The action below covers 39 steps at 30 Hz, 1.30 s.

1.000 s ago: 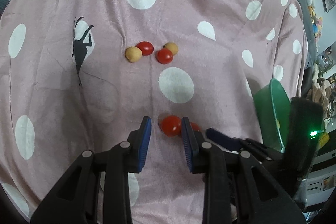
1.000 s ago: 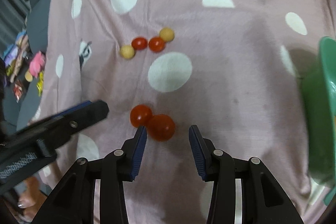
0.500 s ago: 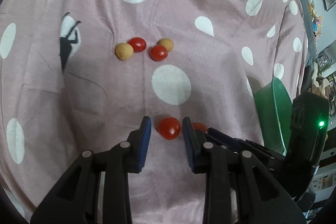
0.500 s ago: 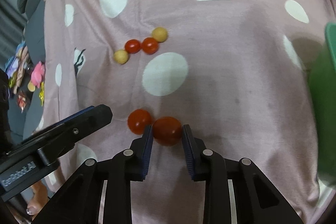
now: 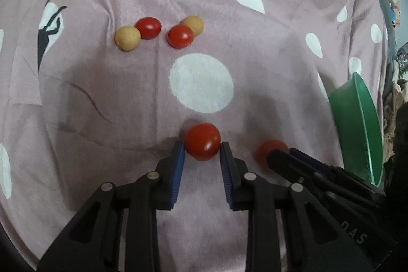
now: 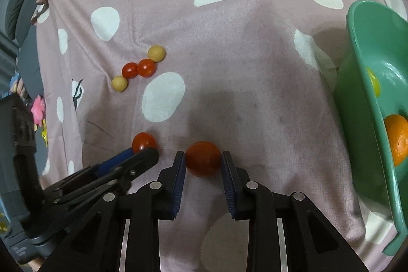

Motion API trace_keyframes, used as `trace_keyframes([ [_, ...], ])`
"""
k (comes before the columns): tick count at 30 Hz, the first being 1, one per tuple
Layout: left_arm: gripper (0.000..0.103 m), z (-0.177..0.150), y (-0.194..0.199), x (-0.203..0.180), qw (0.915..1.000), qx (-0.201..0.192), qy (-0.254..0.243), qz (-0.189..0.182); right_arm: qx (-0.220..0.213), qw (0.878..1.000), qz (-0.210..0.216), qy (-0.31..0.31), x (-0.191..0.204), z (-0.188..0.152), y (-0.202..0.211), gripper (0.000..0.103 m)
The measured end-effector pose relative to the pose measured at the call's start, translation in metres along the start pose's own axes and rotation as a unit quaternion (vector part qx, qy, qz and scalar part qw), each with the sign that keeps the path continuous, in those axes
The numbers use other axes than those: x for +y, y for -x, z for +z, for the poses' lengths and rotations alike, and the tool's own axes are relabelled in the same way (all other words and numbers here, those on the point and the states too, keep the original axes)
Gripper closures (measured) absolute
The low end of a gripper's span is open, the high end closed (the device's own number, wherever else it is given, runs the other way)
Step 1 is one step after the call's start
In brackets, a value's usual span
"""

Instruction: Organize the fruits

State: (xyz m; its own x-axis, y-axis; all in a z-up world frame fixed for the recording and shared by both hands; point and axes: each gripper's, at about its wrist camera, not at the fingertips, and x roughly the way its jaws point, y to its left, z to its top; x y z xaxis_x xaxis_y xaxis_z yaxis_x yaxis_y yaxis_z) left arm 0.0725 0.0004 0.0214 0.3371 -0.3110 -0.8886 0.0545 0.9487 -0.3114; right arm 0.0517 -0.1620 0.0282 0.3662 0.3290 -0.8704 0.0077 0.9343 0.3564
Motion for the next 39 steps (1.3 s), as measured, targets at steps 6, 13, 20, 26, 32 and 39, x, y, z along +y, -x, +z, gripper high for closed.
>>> trace_keyframes([
  [6, 0.077, 0.005, 0.003, 0.014, 0.9991, 0.005, 0.034, -0.025, 0.002, 1.0, 0.005, 0.009, 0.001, 0.002, -0.003, 0.073],
  [13, 0.078, 0.006, 0.011, 0.015, 0.9992, -0.001, 0.03, -0.026, 0.009, 1.0, 0.017, -0.002, 0.0, 0.002, -0.01, 0.073],
  [20, 0.075, 0.022, 0.01, 0.001, 0.9997, -0.011, -0.007, -0.02, -0.007, 1.0, -0.01, -0.003, 0.0, 0.006, -0.003, 0.073],
  [26, 0.083, 0.025, -0.012, -0.009, 0.9996, -0.002, -0.027, 0.006, -0.016, 1.0, -0.021, -0.006, -0.004, 0.009, 0.002, 0.073],
  [32, 0.096, 0.022, -0.011, -0.018, 0.9991, -0.009, -0.042, 0.008, -0.038, 0.999, -0.025, -0.009, -0.008, 0.012, 0.016, 0.073],
  [39, 0.096, 0.022, 0.018, -0.013, 0.9988, -0.036, -0.033, -0.006, -0.072, 0.997, -0.029, -0.024, -0.02, 0.009, 0.041, 0.073],
])
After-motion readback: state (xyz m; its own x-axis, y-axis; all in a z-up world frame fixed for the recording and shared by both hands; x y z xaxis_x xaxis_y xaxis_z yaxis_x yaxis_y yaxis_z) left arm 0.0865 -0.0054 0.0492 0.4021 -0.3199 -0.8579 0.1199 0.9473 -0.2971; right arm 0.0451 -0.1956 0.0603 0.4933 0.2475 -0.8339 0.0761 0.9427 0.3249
